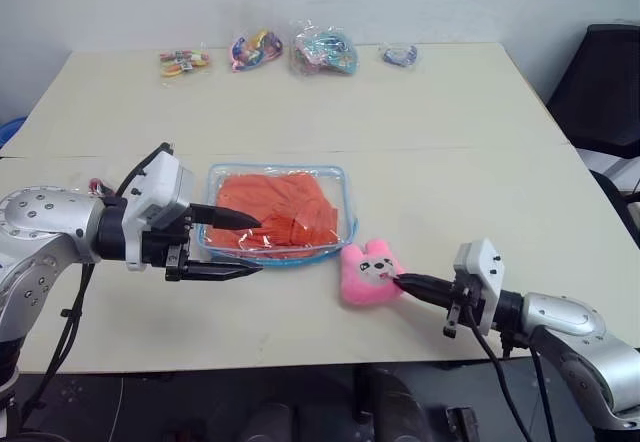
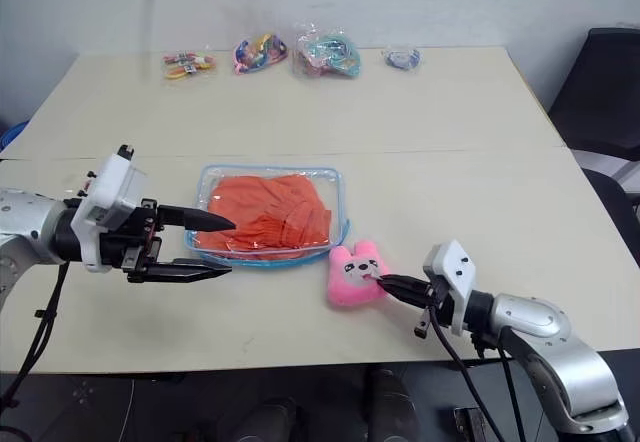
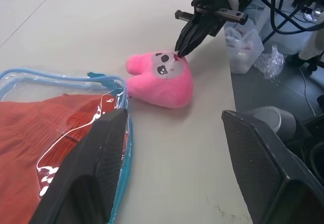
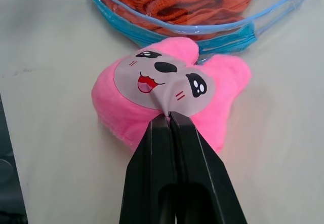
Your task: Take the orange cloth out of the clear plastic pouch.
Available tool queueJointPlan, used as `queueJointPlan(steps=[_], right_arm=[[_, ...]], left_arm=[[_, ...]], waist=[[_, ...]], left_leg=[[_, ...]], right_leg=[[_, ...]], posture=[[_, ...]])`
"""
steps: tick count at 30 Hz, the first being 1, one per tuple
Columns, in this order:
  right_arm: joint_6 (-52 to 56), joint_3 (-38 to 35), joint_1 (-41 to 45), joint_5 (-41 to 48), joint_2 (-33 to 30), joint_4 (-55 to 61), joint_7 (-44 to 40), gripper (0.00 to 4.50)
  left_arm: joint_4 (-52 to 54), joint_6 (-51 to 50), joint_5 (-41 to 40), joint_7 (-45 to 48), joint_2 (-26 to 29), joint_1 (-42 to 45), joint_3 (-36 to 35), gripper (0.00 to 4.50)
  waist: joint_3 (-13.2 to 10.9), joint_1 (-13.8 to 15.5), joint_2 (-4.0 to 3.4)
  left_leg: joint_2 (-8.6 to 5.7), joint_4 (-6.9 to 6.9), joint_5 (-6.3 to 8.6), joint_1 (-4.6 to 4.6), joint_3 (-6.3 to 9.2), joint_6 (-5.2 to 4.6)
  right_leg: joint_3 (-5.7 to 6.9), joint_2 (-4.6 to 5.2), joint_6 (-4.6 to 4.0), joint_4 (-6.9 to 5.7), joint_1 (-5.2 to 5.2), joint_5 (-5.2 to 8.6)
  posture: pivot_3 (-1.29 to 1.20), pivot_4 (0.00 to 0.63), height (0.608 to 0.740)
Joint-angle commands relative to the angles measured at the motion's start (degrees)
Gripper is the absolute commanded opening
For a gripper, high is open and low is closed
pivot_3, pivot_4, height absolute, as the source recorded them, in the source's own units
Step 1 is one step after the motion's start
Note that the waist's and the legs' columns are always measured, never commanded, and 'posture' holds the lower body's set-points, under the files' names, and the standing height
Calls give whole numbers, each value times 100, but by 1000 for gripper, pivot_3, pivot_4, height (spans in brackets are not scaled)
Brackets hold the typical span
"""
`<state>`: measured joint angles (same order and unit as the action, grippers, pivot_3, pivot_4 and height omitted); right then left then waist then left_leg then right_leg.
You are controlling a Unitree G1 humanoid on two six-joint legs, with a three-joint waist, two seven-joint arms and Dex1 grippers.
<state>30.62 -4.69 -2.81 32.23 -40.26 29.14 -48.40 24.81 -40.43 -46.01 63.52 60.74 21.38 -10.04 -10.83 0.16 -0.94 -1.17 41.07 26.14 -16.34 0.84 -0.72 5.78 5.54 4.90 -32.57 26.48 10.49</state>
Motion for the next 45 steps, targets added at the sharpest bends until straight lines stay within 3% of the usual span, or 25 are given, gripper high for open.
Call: queueJointPlan(steps=[1, 7, 17, 25, 30, 36, 40, 45], right_arm=[[183, 138, 137, 211, -57, 210, -136, 8], [509, 711, 389, 311, 151, 326, -117, 8], [243, 952, 595, 380, 587, -381, -512, 8], [1206, 1052, 1536, 1077, 1186, -155, 58, 8], [1852, 1166, 1919, 1380, 1216, -211, 222, 8], [1895, 1614, 1948, 1010, 1104, -362, 155, 8], [2050, 1521, 1941, 1172, 1060, -292, 118, 877], [1977, 1481, 1958, 1024, 818, -108, 42, 2663]], left_arm=[[64, 117, 79, 53, -31, 0, -18, 3152], [119, 167, 181, 90, -60, -64, -4, 3152], [181, 170, 264, 159, -44, -125, -4, 3152], [229, 189, 295, 184, -44, -197, -18, 3152], [204, 224, 349, 208, -61, -205, 1, 3152], [232, 419, 589, 276, -56, -383, 73, 3152], [247, 600, 784, 305, -70, -528, 148, 3152], [186, 762, 1068, 206, -247, -490, 463, 3152]], waist=[[0, -3, 0], [0, -15, 0], [0, -19, 0], [0, -32, 0], [0, -12, 0], [0, -33, 0], [0, -28, 0], [0, -16, 0]], left_leg=[[0, 0, 0, 0, 0, 0], [2, -1, 0, 2, 2, 1], [1, 0, 1, 3, 2, 1], [3, 1, 1, 2, 3, 4], [1, 2, 1, -5, 13, 5], [1, -1, 2, -7, 9, 5], [1, 2, 2, -8, 9, 5], [1, 1, 2, -8, 10, 4]], right_leg=[[0, 0, 0, 0, 0, 0], [0, -1, -1, -1, 0, 1], [0, -1, -1, -1, 0, 1], [0, 1, -4, -6, 6, 2], [8, 3, -5, -3, 8, 3], [8, 1, -5, 0, 11, 3], [8, 2, -5, -1, 11, 3], [7, 4, -5, -1, 10, 3]], posture=[[0, 150, 740], [0, 150, 740], [0, 150, 740], [0, 150, 740], [0, 150, 740], [0, 150, 740], [0, 150, 740], [0, 150, 740]])
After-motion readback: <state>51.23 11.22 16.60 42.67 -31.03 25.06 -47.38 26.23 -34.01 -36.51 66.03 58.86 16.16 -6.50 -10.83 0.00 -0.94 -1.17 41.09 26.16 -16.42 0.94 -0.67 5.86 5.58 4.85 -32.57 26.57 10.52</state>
